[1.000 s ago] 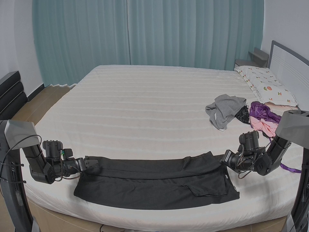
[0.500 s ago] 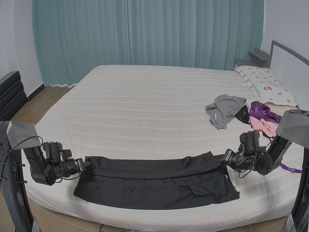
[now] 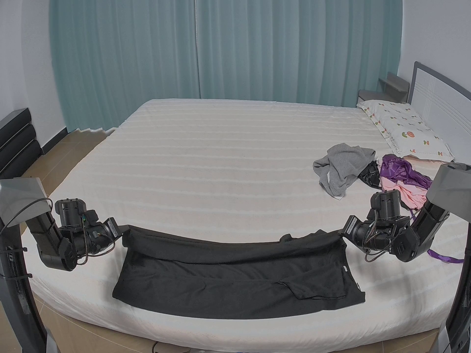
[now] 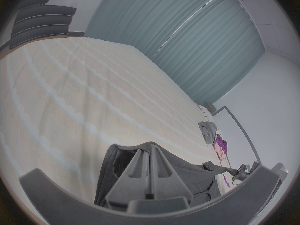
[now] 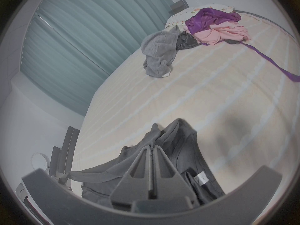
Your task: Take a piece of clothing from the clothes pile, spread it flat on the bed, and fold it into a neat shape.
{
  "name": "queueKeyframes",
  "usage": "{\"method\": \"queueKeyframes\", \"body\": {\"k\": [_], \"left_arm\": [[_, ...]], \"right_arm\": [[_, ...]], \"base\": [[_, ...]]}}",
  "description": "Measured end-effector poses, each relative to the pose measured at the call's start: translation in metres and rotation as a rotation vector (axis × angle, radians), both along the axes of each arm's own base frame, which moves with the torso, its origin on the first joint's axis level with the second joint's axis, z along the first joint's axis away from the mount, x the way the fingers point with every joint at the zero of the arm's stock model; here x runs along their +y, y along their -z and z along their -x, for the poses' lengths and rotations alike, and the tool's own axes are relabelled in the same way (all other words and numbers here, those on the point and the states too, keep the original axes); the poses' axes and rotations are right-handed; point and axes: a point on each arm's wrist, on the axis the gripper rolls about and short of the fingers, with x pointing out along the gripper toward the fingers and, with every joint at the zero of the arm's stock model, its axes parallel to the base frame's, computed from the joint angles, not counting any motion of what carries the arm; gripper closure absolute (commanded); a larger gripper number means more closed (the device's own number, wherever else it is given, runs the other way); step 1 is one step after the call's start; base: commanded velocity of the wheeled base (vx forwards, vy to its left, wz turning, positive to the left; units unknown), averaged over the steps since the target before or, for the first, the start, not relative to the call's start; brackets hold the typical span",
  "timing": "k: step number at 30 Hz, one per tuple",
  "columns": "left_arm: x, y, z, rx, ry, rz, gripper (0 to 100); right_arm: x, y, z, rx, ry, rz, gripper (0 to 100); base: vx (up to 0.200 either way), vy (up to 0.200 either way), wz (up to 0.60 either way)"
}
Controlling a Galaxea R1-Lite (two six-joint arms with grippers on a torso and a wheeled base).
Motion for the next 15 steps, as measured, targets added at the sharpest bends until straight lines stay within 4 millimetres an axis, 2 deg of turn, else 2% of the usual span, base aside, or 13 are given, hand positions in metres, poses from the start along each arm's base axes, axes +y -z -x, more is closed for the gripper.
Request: {"method": "queueKeyframes", "body": {"k": [8,15], "left_arm": [[0.003,-0.012,-0.014,0.016,-0.06,0.09,100],[0.008,-0.024,-0.037,-0.049,-0.163,0.081,100]], "right_arm": [[-0.001,-0.006,-0.008,-0.047,0.039,-0.002,100],[0.0,-0.012,-0.017,-0.082,0.046,-0.01,100]], "base": [[0.0,0.0,0.0],[0.0,0.0,0.0]]}}
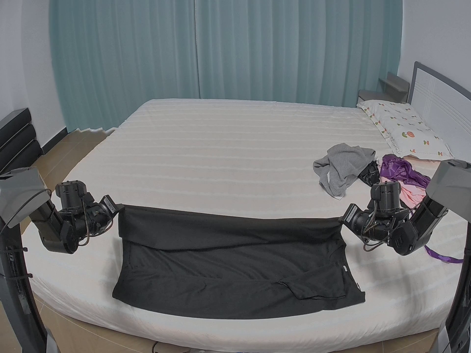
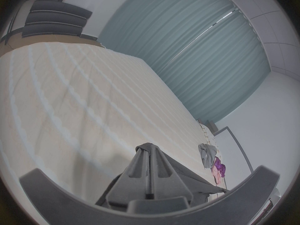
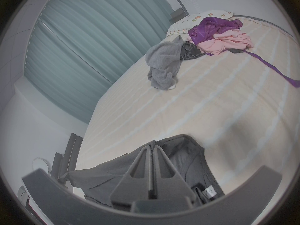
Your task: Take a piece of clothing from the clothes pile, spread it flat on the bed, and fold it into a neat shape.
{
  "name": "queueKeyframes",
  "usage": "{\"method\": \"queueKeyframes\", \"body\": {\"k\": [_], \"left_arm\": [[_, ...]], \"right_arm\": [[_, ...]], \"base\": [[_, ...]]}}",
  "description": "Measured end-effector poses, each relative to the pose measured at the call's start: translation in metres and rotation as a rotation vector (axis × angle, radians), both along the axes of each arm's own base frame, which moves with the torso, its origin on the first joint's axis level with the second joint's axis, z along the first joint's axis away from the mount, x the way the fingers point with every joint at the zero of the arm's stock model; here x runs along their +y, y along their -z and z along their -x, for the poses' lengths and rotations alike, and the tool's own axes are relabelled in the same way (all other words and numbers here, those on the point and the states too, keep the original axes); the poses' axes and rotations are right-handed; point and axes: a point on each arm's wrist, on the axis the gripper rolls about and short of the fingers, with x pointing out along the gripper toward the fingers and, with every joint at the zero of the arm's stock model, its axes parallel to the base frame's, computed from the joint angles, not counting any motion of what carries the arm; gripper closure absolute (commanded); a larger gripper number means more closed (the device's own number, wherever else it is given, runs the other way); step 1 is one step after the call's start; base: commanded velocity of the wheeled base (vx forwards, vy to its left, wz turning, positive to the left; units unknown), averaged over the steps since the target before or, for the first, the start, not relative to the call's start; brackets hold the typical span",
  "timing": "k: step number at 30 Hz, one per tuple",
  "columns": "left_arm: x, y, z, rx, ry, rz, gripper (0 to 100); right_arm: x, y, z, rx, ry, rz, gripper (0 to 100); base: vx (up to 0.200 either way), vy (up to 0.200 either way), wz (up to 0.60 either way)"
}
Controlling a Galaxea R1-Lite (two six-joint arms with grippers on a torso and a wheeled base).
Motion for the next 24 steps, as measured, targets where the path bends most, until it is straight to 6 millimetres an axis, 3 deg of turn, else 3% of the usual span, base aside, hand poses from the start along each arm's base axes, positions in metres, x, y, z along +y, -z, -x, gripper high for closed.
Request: {"method": "queueKeyframes", "body": {"k": [14,24], "left_arm": [[-0.002,0.004,-0.024,-0.049,-0.005,-0.012,100],[-0.006,0.016,-0.026,-0.023,0.004,-0.009,100]], "right_arm": [[-0.002,0.002,-0.042,-0.075,0.037,-0.003,100],[-0.002,0.012,-0.054,-0.038,0.045,0.009,100]], "base": [[0.0,0.0,0.0],[0.0,0.0,0.0]]}}
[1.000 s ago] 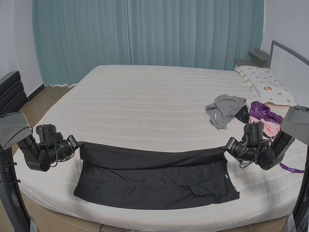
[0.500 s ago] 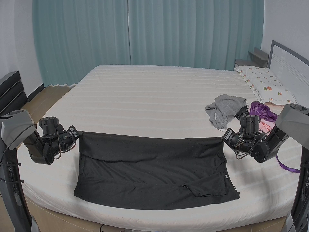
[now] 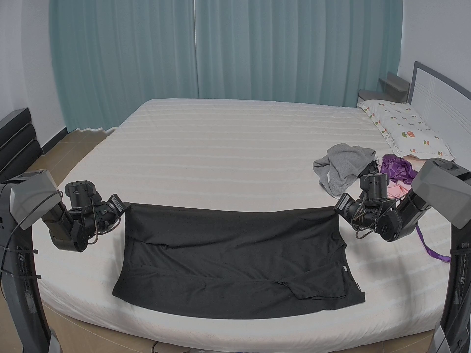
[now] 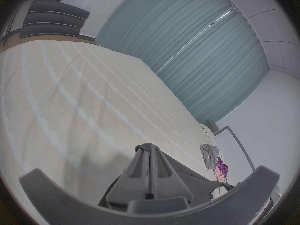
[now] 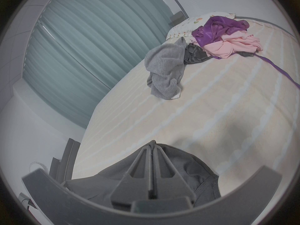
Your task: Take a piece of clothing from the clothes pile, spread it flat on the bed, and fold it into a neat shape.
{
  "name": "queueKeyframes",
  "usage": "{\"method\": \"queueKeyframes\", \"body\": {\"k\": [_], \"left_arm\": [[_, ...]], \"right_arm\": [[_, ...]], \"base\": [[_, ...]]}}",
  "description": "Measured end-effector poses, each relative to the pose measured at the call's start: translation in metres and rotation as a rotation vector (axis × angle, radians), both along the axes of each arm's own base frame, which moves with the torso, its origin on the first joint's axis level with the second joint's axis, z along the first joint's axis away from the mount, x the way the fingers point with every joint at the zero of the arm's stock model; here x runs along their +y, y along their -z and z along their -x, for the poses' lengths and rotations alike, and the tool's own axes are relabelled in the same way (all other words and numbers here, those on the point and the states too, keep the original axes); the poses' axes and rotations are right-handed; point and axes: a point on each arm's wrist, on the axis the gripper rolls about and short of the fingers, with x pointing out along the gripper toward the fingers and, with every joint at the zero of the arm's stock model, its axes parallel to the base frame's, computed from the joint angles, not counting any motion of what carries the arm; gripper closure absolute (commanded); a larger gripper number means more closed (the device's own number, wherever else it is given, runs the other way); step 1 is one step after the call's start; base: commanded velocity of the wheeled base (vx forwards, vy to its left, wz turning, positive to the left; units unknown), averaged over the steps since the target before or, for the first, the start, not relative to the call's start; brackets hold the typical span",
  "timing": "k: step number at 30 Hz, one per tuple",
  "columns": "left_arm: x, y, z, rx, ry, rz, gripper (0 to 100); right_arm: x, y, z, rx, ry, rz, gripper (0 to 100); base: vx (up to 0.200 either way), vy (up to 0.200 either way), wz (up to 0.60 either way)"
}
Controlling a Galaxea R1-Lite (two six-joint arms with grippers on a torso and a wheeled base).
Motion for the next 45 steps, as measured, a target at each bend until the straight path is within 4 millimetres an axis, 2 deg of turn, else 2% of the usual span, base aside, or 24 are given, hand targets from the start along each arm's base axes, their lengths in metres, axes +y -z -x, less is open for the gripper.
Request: {"method": "queueKeyframes", "body": {"k": [8,17,25,33,41,42,43,45], "left_arm": [[-0.002,0.008,0.015,0.056,0.008,0.006,100],[-0.005,0.013,0.047,0.138,0.026,-0.003,100],[-0.007,0.022,0.074,0.159,0.041,-0.031,100],[-0.008,0.031,0.093,0.198,0.082,-0.103,100],[-0.008,0.039,0.102,0.24,0.077,-0.11,100],[-0.008,0.039,0.103,0.247,0.08,-0.112,0],[-0.009,0.04,0.104,0.253,0.084,-0.114,0],[-0.01,0.041,0.106,0.259,0.093,-0.128,0]], "right_arm": [[-0.005,0.003,0.015,0.047,-0.006,0.006,100],[-0.012,0.012,0.052,0.127,-0.026,0.035,100],[-0.015,0.025,0.081,0.125,-0.091,0.077,100],[-0.015,0.042,0.099,0.134,-0.121,0.104,100],[-0.015,0.055,0.11,0.176,-0.131,0.111,100],[-0.015,0.056,0.111,0.18,-0.132,0.111,100],[-0.015,0.057,0.112,0.183,-0.133,0.11,0],[-0.014,0.058,0.112,0.182,-0.133,0.108,0]], "base": [[0.0,0.0,0.0],[0.0,0.0,0.0],[0.0,0.0,0.0],[0.0,0.0,0.0],[0.0,0.0,0.0],[0.0,0.0,0.0],[0.0,0.0,0.0],[0.0,0.0,0.0]]}}
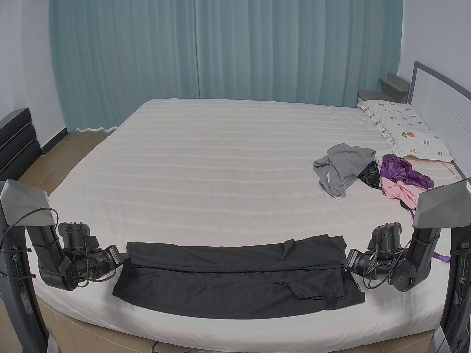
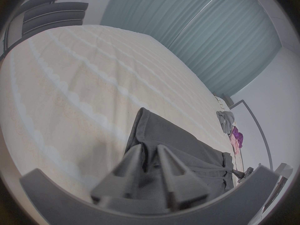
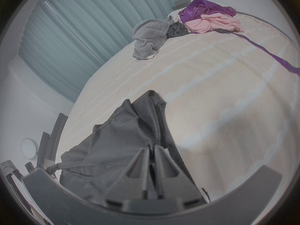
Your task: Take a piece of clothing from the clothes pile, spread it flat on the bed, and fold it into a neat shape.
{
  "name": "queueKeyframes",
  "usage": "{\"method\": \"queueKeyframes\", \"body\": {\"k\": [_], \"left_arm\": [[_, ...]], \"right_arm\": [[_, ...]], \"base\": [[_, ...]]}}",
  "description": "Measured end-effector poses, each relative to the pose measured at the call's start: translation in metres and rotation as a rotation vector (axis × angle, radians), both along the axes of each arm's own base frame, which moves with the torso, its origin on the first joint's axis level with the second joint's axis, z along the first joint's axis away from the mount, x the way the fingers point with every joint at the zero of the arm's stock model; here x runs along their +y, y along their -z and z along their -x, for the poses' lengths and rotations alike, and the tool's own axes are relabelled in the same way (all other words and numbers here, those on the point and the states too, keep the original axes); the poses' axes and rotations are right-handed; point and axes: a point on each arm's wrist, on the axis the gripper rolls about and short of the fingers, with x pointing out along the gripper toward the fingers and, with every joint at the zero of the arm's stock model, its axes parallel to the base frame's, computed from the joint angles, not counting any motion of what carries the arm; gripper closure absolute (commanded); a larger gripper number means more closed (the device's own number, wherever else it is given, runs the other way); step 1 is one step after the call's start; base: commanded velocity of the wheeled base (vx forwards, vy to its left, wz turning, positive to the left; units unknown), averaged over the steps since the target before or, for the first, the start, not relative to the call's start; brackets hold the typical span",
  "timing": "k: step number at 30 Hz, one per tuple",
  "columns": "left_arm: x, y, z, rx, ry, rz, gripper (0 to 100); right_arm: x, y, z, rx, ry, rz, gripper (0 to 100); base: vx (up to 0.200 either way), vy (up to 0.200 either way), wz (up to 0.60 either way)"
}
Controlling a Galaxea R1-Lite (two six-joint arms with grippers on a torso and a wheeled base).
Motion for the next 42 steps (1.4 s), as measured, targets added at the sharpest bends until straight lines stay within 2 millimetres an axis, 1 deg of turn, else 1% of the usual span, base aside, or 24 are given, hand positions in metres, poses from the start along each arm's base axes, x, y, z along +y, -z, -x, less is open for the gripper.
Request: {"method": "queueKeyframes", "body": {"k": [5,12,17,20,25,29,30,37,42], "left_arm": [[0.0,0.001,0.002,0.005,0.002,-0.003,0],[0.002,-0.003,-0.005,-0.024,-0.007,-0.005,0],[0.004,-0.008,-0.022,-0.064,-0.031,-0.03,0],[0.004,-0.008,-0.033,-0.044,-0.037,-0.037,0],[-0.001,-0.007,-0.054,-0.027,-0.024,-0.043,0],[-0.008,-0.002,-0.062,-0.019,0.003,-0.067,0],[-0.009,-0.001,-0.063,-0.019,0.012,-0.075,100],[-0.011,0.005,-0.066,-0.015,0.016,-0.091,100],[-0.009,0.007,-0.072,-0.017,-0.062,-0.131,100]], "right_arm": [[0.0,-0.001,0.002,-0.007,0.002,-0.006,0],[-0.002,-0.013,-0.001,-0.055,0.033,-0.039,0],[-0.004,-0.021,-0.004,-0.087,0.05,-0.052,0],[-0.005,-0.024,-0.005,-0.1,0.059,-0.054,0],[-0.005,-0.028,-0.005,-0.111,0.065,-0.058,0],[-0.006,-0.031,-0.004,-0.117,0.071,-0.059,0],[-0.006,-0.031,-0.003,-0.117,0.071,-0.059,0],[-0.005,-0.032,-0.003,-0.118,0.07,-0.059,0],[-0.005,-0.032,-0.003,-0.117,0.068,-0.059,0]], "base": [[0.0,0.0,0.0],[0.0,0.0,0.0],[0.0,0.0,0.0],[0.0,0.0,0.0],[0.0,0.0,0.0],[0.0,0.0,0.0],[0.0,0.0,0.0],[0.0,0.0,0.0],[0.0,0.0,0.0]]}}
